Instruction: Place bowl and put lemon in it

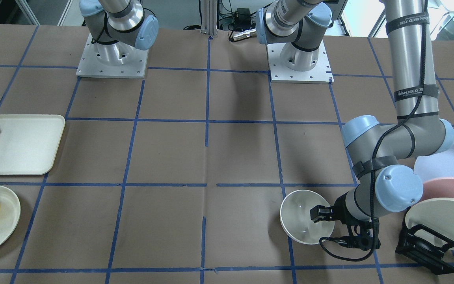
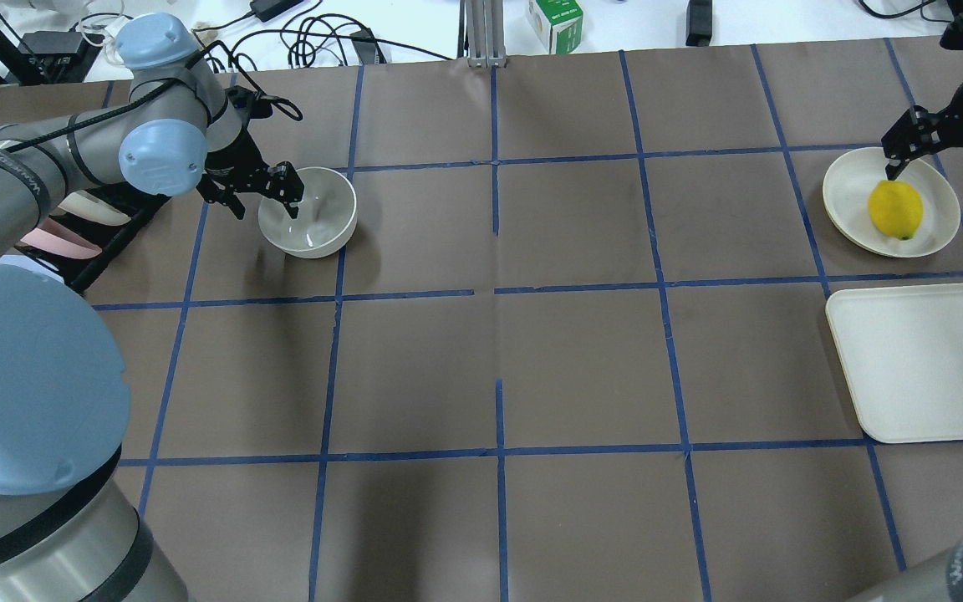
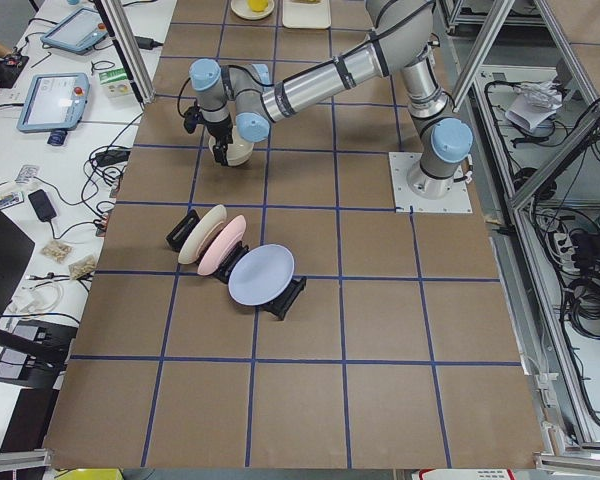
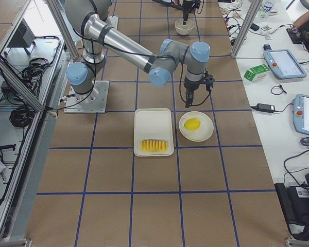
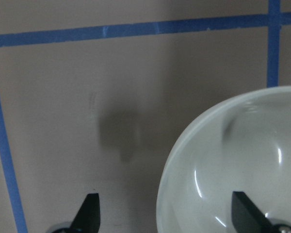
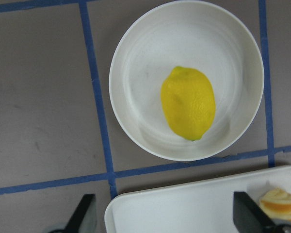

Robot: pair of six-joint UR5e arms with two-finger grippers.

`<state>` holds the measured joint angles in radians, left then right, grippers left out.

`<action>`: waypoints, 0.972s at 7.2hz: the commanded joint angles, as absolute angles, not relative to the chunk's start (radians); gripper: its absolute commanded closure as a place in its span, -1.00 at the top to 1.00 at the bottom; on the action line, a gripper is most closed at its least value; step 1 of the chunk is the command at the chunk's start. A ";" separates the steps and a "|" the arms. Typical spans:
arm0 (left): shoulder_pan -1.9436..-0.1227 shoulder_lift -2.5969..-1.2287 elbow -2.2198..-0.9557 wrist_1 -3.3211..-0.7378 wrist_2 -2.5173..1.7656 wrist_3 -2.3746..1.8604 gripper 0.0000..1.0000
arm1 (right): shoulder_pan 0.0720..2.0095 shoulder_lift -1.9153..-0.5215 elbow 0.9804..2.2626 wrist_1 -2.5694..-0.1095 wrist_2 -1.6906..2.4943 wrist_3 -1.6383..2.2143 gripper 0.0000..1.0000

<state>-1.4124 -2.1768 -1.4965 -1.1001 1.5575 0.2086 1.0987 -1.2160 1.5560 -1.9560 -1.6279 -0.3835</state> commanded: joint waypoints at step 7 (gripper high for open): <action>-1.439 -2.126 -1.482 -1.130 1.505 0.129 -1.00 | 1.048 -1.005 1.549 -2.177 -1.621 -0.454 1.00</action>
<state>-1.4179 -2.1551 -1.4849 -1.1097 1.5172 0.1646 1.0501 -1.0181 1.5506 -2.1682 -1.6261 -0.4585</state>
